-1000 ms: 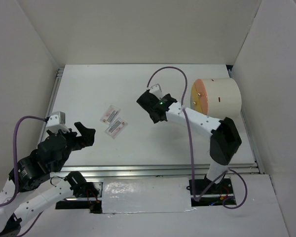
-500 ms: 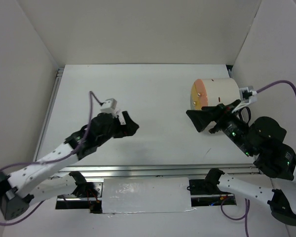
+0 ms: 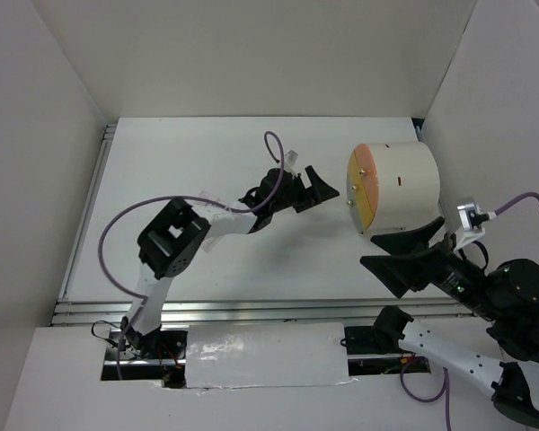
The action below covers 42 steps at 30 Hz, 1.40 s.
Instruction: Organize the makeup
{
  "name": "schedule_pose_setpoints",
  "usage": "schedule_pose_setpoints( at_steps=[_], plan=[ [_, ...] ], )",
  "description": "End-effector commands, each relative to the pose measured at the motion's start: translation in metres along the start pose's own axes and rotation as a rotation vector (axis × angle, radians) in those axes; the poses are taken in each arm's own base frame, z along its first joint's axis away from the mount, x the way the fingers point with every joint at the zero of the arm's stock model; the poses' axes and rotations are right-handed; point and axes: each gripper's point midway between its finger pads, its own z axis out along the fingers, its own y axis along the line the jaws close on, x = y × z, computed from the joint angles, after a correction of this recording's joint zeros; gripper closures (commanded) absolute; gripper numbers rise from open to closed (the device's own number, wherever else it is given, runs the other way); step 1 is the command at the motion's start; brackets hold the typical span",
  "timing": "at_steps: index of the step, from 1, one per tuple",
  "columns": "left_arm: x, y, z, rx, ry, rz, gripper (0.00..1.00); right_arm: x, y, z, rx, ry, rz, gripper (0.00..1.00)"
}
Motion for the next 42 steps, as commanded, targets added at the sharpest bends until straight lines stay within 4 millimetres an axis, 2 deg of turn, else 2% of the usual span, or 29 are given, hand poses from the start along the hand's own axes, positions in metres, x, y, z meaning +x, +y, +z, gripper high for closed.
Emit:
schedule_pose_setpoints(
  at_steps=[1, 3, 6, 9, 11, 12, 14, 15, 18, 26, 31, 36, 42],
  plan=[
    [-0.017, -0.045, 0.04, 0.225, 0.003, -0.051, 0.01, 0.001, 0.012, -0.016, -0.076, -0.004, -0.006, 0.0],
    [-0.011, -0.04, 0.056, 0.219, 0.03, -0.067, 0.01, -0.002, 0.014, -0.024, -0.084, -0.007, -0.013, 0.0],
    [-0.006, -0.015, 0.074, 0.152, 0.018, -0.105, 0.01, -0.001, 0.015, -0.03, -0.087, 0.012, -0.028, 0.0],
    [-0.004, 0.001, 0.082, 0.114, 0.002, -0.137, 0.02, -0.001, 0.018, -0.034, -0.106, 0.011, -0.035, 0.0],
    [-0.003, 0.004, 0.086, 0.113, -0.002, -0.151, 0.05, -0.002, 0.021, -0.036, -0.127, 0.0, -0.039, 0.0],
    [0.003, 0.013, 0.09, 0.106, 0.015, -0.161, 0.07, 0.0, 0.02, -0.035, -0.126, 0.001, -0.04, 0.0],
    [0.003, 0.007, 0.097, 0.132, 0.027, -0.179, 0.09, 0.0, 0.021, -0.036, -0.133, -0.005, -0.041, 0.0],
    [0.009, 0.016, 0.102, 0.117, 0.042, -0.189, 0.09, 0.002, 0.019, -0.034, -0.128, 0.001, -0.041, 0.0],
    [0.013, 0.019, 0.11, 0.096, 0.061, -0.219, 0.12, 0.005, 0.019, -0.031, -0.135, 0.01, -0.038, 0.0],
    [0.025, 0.018, 0.115, 0.104, 0.089, -0.263, 0.2, 0.007, 0.019, -0.024, -0.135, 0.017, -0.044, 0.0],
    [0.035, 0.015, 0.119, 0.113, 0.116, -0.287, 0.28, 0.008, 0.017, -0.023, -0.13, 0.019, -0.04, 0.0],
    [0.041, 0.021, 0.118, 0.107, 0.122, -0.309, 0.38, 0.005, 0.018, -0.027, -0.129, 0.009, -0.042, 0.0],
    [0.042, 0.018, 0.117, 0.125, 0.114, -0.325, 0.4, 0.004, 0.019, -0.029, -0.126, 0.011, -0.048, 0.0]
  ],
)
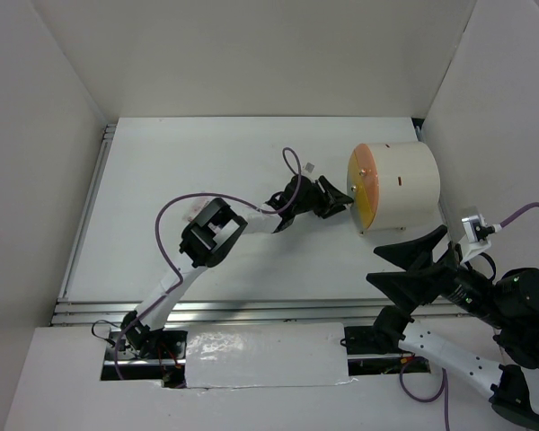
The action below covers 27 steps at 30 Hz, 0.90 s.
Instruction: Organize the makeup
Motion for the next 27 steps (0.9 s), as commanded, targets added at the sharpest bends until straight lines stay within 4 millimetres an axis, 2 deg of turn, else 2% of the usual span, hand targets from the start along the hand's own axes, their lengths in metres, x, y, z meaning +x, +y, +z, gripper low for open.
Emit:
schedule_pose_setpoints(
  at_steps=[1, 16, 27],
  plan=[
    [0.007, -0.012, 0.001, 0.056, 0.012, -0.003, 0.41, -0.008, 0.006, -0.001, -0.022, -0.019, -0.02, 0.0],
    [0.003, -0.028, -0.001, 0.124, -0.008, -0.017, 0.66, -0.007, 0.002, 0.003, -0.001, -0.011, -0.026, 0.0],
    [-0.013, -0.024, -0.014, 0.087, -0.045, 0.017, 0.7, -0.004, 0.0, 0.006, 0.007, -0.003, -0.025, 0.0]
  ],
)
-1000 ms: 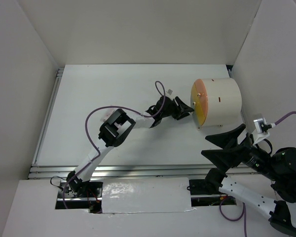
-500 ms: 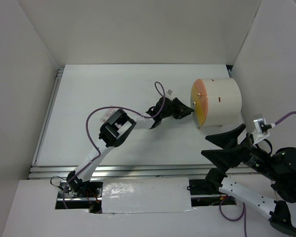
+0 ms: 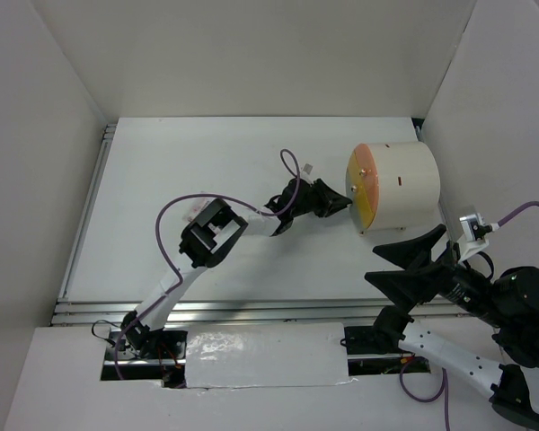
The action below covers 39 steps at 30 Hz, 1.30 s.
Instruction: Organize the makeup
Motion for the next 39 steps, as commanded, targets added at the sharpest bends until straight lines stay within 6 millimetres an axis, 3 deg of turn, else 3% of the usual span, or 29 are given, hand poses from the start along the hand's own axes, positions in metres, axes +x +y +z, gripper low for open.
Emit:
schedule_pose_setpoints(
  at_steps=[1, 15, 39],
  plan=[
    [-0.011, -0.019, -0.011, 0.033, -0.026, 0.041, 0.71, -0.005, 0.001, 0.005, 0.0, -0.008, -0.02, 0.0],
    [-0.025, -0.021, -0.029, 0.024, -0.049, 0.063, 0.7, -0.005, 0.0, 0.004, 0.006, -0.01, -0.019, 0.0],
    [-0.055, -0.008, -0.073, -0.034, -0.115, 0.085, 0.72, -0.007, 0.003, 0.001, -0.004, -0.017, -0.013, 0.0]
  ],
)
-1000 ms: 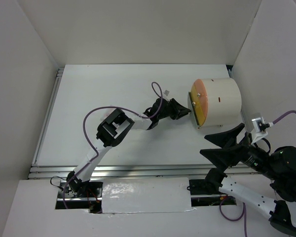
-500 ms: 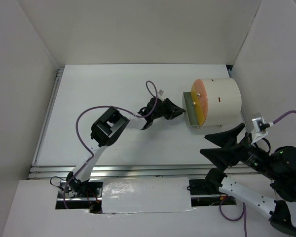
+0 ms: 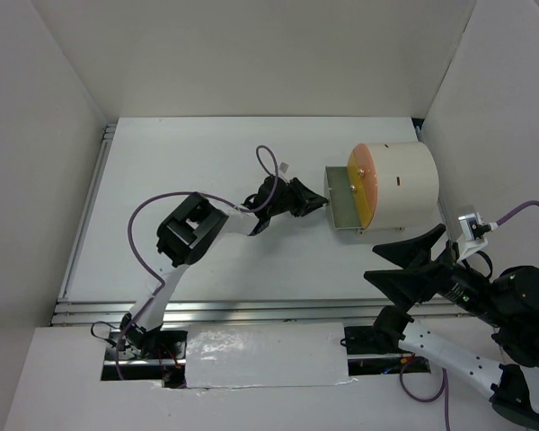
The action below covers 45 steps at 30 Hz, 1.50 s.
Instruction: Organize the makeup
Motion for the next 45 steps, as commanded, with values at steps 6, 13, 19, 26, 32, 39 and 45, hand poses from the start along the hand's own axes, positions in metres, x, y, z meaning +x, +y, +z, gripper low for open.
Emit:
schedule_pose_setpoints(
  at_steps=[6, 13, 19, 26, 32, 39, 45],
  plan=[
    [-0.028, -0.015, -0.019, 0.025, -0.066, 0.056, 0.72, -0.008, 0.005, 0.0, -0.015, -0.019, -0.011, 0.0],
    [-0.029, -0.012, -0.027, 0.023, -0.077, 0.052, 0.72, -0.008, 0.005, 0.0, -0.015, -0.017, -0.012, 0.0],
    [-0.028, -0.006, -0.033, 0.008, -0.077, 0.048, 0.72, -0.008, 0.006, 0.002, -0.018, -0.013, -0.012, 0.0],
    [-0.031, -0.005, -0.04, -0.015, -0.093, 0.057, 0.69, -0.008, 0.007, 0.004, -0.023, -0.009, -0.012, 0.0],
    [-0.03, 0.0, -0.04, -0.026, -0.089, 0.052, 0.35, -0.006, 0.007, 0.008, -0.023, 0.005, -0.014, 0.0],
    [-0.03, -0.003, -0.054, -0.03, -0.11, 0.052, 0.09, -0.005, 0.008, 0.011, -0.024, 0.014, -0.013, 0.0],
    [-0.047, -0.045, -0.083, -0.08, -0.181, 0.19, 0.01, -0.005, 0.008, 0.014, -0.023, 0.022, -0.012, 0.0]
  ],
)
